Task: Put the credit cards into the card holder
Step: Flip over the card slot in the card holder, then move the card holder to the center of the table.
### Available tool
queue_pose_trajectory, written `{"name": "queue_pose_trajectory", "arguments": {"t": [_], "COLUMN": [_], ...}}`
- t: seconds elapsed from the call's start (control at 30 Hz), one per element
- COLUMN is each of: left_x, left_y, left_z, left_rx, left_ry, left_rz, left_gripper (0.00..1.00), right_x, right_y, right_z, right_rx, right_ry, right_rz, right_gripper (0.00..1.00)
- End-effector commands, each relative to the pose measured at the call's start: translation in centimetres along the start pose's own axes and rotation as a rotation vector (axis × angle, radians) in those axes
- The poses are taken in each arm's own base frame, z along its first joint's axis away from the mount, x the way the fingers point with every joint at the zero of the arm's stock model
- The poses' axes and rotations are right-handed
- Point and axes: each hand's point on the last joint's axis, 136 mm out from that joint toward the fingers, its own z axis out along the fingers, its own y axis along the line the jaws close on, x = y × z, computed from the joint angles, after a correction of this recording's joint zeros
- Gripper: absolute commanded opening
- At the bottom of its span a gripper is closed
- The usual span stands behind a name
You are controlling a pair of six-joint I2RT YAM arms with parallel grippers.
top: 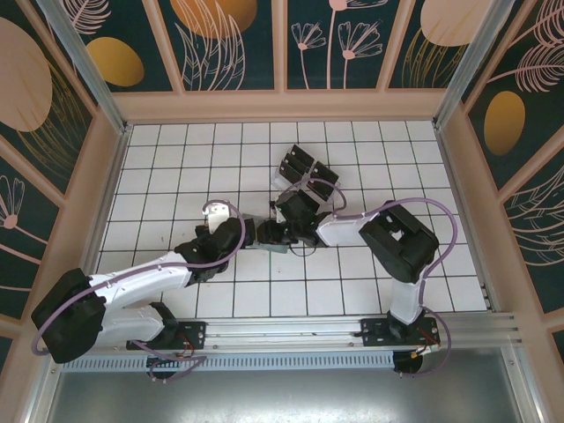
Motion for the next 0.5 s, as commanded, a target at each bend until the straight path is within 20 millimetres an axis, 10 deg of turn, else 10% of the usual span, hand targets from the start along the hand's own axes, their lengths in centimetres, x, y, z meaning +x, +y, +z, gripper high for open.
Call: {"name": "queue_pose_trajectory", "arguments": {"t": [0.0,0.23,0.47], "left_x": [-0.3,-0.3,0.6], "left_y": [0.4,0.1,-1.0], "left_z": [0.1,0.2,1.0], "left_rx": [-0.035,-0.033,-0.002], "left_ry": [0.001,0.011,0.048], "left_rz": [0.01,0.02,0.029], "left_gripper": [0.99,0.98,0.99], "right_x": [5.3,8.0,3.9], "right_y": [-3.6,-5.7,-0.7], "right_z": [-0.5,-2.9,-4.4], "right_rx": [0.112,0.177,0.065], "right_ry": [0.154,0.226,0.144], "right_rz": [-0.037,-0.125,-0.176], "right_gripper": [0.37,0.36,0.38]}}
